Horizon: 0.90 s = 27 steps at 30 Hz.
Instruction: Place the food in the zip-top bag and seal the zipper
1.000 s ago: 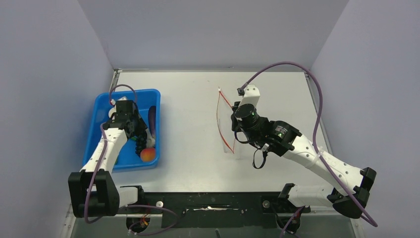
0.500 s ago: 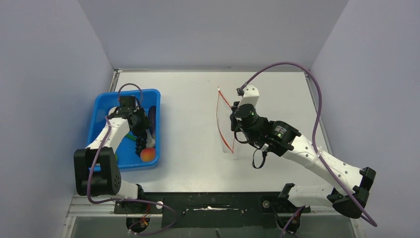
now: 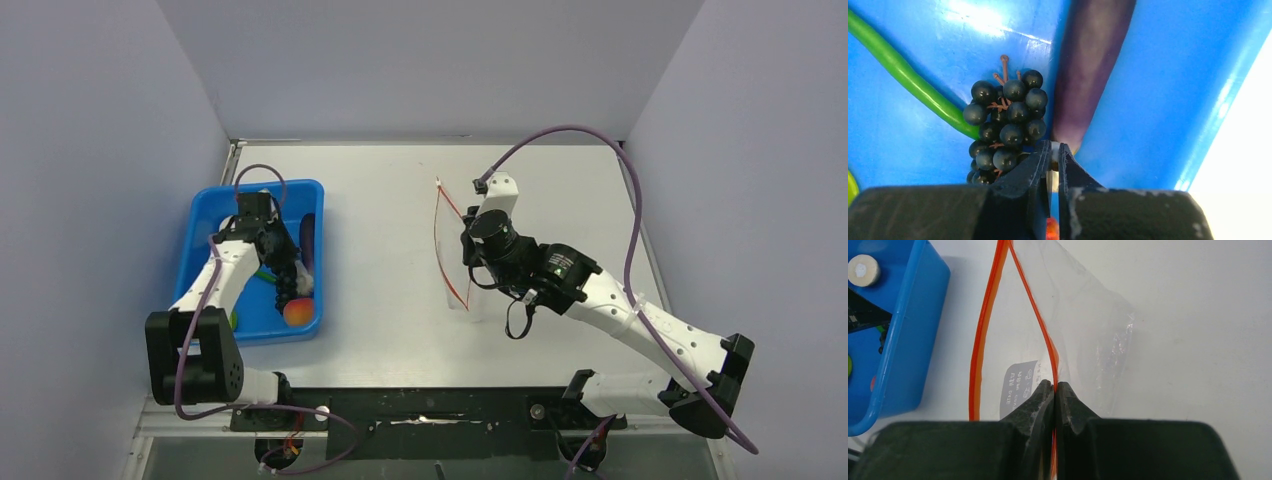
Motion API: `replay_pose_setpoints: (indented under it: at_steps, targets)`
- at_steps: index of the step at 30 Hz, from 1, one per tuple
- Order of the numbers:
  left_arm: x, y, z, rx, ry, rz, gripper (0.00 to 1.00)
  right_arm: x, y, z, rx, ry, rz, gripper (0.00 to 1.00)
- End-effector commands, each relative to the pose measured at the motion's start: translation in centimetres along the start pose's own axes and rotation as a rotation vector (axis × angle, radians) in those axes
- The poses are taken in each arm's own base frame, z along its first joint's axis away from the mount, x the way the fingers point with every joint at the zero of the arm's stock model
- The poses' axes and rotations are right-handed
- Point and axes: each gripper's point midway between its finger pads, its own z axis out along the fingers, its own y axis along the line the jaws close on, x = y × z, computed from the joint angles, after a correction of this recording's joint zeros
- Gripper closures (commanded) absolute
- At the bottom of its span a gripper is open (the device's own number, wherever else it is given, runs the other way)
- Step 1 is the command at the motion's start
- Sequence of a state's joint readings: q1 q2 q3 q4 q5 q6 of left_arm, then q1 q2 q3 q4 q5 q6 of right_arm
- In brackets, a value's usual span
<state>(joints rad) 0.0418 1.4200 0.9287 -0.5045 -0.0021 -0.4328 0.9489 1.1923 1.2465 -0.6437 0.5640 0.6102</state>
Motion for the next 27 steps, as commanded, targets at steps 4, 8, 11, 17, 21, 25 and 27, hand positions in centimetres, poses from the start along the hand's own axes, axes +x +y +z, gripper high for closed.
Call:
replay_pose_setpoints:
  at_steps: [4, 8, 11, 17, 21, 25, 27]
  targets:
    - [-3.6, -0.8, -4.3, 0.044, -0.179, -0.02, 1.0, -0.6, 1.7, 0.4, -0.061, -0.021, 0.064, 1.0]
    - [-4.2, -0.8, -6.5, 0.057, -0.245, -0.032, 1.0, 0.1, 2.8, 0.9, -0.096, 0.006, 0.088, 1.0]
    - [-4.8, -0.9, -8.3, 0.067, -0.293, -0.039, 1.0, 0.5, 3.5, 1.3, -0.114, 0.022, 0.105, 1.0]
    - [-6.1, -1.4, -12.2, 0.108, -0.389, -0.019, 1.0, 1.0, 4.8, 1.9, -0.142, 0.047, 0.111, 1.0]
    - [-6.8, -2.2, -14.9, 0.159, -0.447, -0.004, 1.0, 1.5, 5.5, 2.4, -0.158, 0.064, 0.125, 1.0]
    - [-7.1, -3.8, -18.0, 0.266, -0.498, 0.001, 1.0, 1.7, 6.3, 2.7, -0.179, 0.076, 0.138, 1.0]
    - [-7.0, -4.5, -19.3, 0.317, -0.515, -0.001, 1.0, 1.8, 6.5, 2.9, -0.18, 0.078, 0.14, 1.0]
